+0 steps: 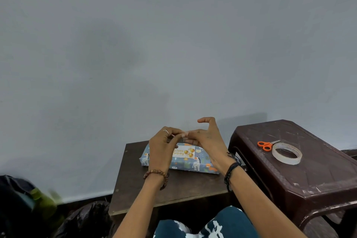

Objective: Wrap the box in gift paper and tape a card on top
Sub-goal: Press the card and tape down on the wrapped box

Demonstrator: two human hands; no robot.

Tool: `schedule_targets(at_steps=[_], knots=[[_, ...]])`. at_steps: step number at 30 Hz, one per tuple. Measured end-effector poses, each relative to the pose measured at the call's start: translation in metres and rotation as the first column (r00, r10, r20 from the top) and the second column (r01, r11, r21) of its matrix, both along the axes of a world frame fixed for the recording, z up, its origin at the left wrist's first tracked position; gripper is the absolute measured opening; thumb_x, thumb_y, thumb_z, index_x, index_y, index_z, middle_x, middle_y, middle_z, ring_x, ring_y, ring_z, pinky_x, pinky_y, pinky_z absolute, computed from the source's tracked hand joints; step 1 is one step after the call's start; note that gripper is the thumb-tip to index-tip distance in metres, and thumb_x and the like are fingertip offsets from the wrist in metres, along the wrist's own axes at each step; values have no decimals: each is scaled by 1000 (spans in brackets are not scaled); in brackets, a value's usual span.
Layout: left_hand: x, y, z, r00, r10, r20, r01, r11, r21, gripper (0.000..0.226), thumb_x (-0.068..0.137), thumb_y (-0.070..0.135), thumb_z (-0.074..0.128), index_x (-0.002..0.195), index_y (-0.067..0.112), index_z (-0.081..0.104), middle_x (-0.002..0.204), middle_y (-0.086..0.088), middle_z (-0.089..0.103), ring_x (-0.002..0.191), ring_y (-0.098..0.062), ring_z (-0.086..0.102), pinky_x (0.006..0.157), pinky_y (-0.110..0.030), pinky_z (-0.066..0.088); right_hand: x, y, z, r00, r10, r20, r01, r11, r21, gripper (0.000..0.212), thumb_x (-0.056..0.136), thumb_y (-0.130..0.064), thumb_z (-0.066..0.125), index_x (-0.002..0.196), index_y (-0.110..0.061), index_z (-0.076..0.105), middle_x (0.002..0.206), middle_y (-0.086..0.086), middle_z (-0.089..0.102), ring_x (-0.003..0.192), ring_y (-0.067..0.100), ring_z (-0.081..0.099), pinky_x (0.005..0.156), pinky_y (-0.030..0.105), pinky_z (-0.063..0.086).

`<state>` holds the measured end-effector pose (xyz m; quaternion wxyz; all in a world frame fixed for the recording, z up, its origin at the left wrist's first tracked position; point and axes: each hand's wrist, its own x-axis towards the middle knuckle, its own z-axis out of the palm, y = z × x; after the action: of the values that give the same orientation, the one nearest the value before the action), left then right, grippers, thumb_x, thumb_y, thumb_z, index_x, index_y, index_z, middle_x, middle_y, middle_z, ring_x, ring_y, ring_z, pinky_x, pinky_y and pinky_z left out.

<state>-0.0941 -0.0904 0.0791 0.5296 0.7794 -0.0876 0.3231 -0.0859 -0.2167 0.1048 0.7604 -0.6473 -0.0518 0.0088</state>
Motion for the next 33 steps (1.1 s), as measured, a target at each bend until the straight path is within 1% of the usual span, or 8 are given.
schedule_targets(at_steps=[4, 7, 11, 13, 19, 24, 28, 33], knots=[[4, 0, -1, 998, 16, -58, -6, 986, 168, 26, 91, 9, 55, 76, 30, 55, 82, 14, 55, 76, -9, 56, 63, -26, 52, -3, 0, -2, 999, 10, -31, -5, 987, 160, 45, 82, 10, 61, 116, -9, 37, 84, 20, 69, 68, 20, 71, 64, 19, 56], [2, -8, 2, 985, -20, -170, 3, 995, -96, 19, 92, 9, 53, 80, 24, 57, 83, 5, 57, 71, -7, 54, 52, -14, 49, -7, -2, -4, 1000, 15, 12, -17, 968, 251, 34, 87, 12, 52, 112, -7, 39, 83, 19, 69, 68, 18, 71, 62, 18, 56], [0, -16, 6, 936, -146, -320, -6, 903, -430, 10, 92, 12, 55, 87, 7, 63, 77, -6, 59, 65, -12, 51, 47, -16, 51, -8, -1, -10, 979, -4, 205, 9, 1000, -23, 36, 79, -1, 70, 106, -13, 50, 97, 9, 72, 88, 13, 70, 80, 22, 55], [-3, -18, 10, 899, -245, -362, 7, 837, -548, 14, 91, 13, 55, 82, 7, 63, 73, -6, 59, 66, -14, 51, 47, -17, 52, -8, 1, -11, 952, 8, 306, 42, 987, -155, 30, 78, -3, 70, 100, -18, 56, 97, 2, 71, 88, 5, 68, 79, 17, 53], [-13, -12, 21, 716, -512, -474, -90, 606, -790, 10, 90, 16, 58, 83, 10, 62, 76, -2, 60, 72, -12, 56, 51, -19, 55, -5, -5, -8, 885, 7, 465, 170, 926, -338, 26, 81, -12, 69, 89, -34, 57, 80, -6, 72, 80, 5, 67, 77, 23, 54], [-17, -14, 16, 678, -604, -419, -156, 439, -885, 18, 92, 15, 54, 80, 4, 63, 55, -1, 67, 58, -11, 61, 44, -16, 52, -7, -1, -9, 836, 54, 546, 311, 774, -552, 24, 84, -15, 63, 95, -31, 48, 80, -8, 67, 77, 6, 62, 73, 29, 51], [-21, -19, 8, 680, -618, -395, -117, 441, -890, 22, 94, 21, 51, 85, 7, 66, 67, 0, 71, 71, -12, 59, 49, -17, 54, -7, -4, -11, 777, 124, 617, 458, 562, -689, 17, 89, -14, 51, 102, -24, 45, 86, -4, 59, 76, 12, 57, 68, 28, 49], [-26, -30, 6, 710, -591, -383, -43, 506, -861, 21, 94, 28, 51, 93, 15, 67, 94, 2, 68, 90, -14, 59, 67, -27, 52, -11, -4, -12, 768, 126, 628, 504, 485, -714, 12, 91, -9, 41, 99, -18, 41, 81, -1, 54, 73, 15, 50, 61, 26, 39]])
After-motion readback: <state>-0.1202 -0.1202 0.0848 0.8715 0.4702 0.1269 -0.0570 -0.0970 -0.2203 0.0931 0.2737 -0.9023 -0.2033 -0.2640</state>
